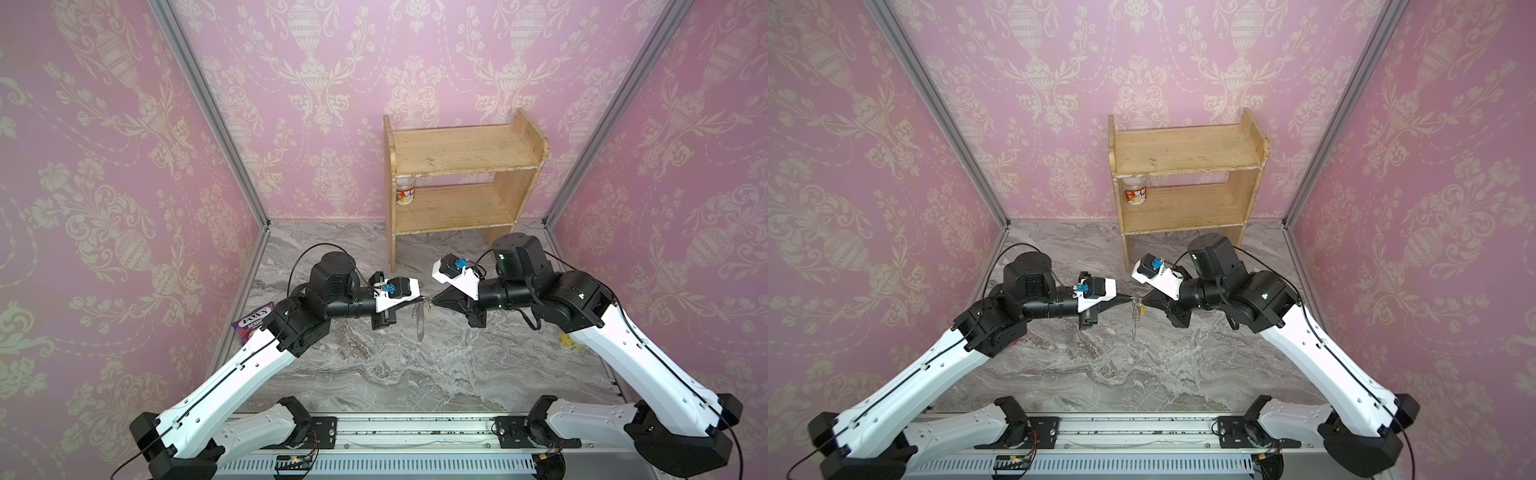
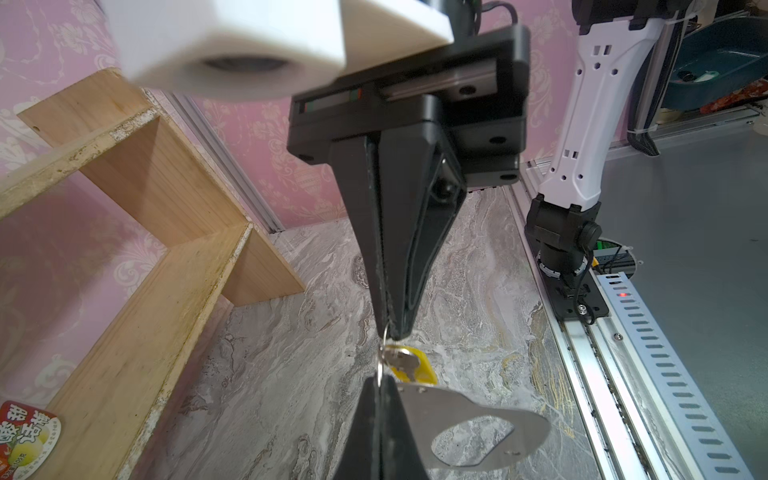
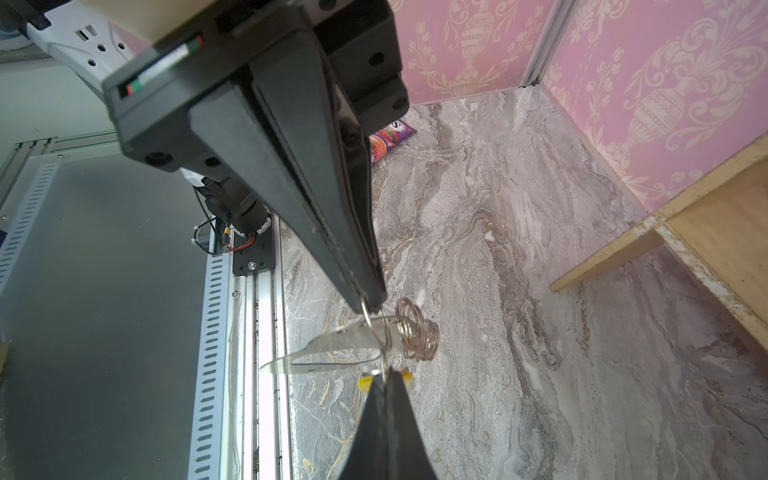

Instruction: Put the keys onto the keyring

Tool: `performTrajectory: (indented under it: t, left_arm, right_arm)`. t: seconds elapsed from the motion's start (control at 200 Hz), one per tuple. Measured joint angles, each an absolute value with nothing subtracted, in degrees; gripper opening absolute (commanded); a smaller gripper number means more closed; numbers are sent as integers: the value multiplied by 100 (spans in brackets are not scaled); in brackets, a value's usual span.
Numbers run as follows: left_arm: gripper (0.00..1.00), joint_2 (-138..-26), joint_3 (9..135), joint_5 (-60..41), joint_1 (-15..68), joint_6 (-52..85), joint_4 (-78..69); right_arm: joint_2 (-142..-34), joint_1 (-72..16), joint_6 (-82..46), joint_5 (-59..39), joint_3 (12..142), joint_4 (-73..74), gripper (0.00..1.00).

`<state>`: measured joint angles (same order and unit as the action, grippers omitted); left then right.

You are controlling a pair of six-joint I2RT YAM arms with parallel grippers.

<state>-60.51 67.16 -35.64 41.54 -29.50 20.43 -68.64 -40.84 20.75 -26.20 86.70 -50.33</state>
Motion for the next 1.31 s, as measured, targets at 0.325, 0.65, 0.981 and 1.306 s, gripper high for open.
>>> performTrajectory:
  t: [0.325, 0.65, 0.981, 1.306]
  left_arm:
    - [0, -6051, 6716, -3562, 4154, -2950, 2043]
    - [0, -6051, 6716, -3559, 4154, -2950, 2043]
    - [0, -6040, 6635, -3544, 4154, -2558, 1835]
    - [0, -5813, 6163, -3566, 4154, -1564, 1603]
  right_arm:
    - [-6864, -4084, 2075, -2620, 8670, -5030, 0]
    - [-6862, -4084, 2073, -2613, 8663, -5026, 0]
    - [-6453, -4110, 1579, -2401, 8145, -4711, 0]
    - [-6331, -4167, 1481, -2477, 8023, -4768, 0]
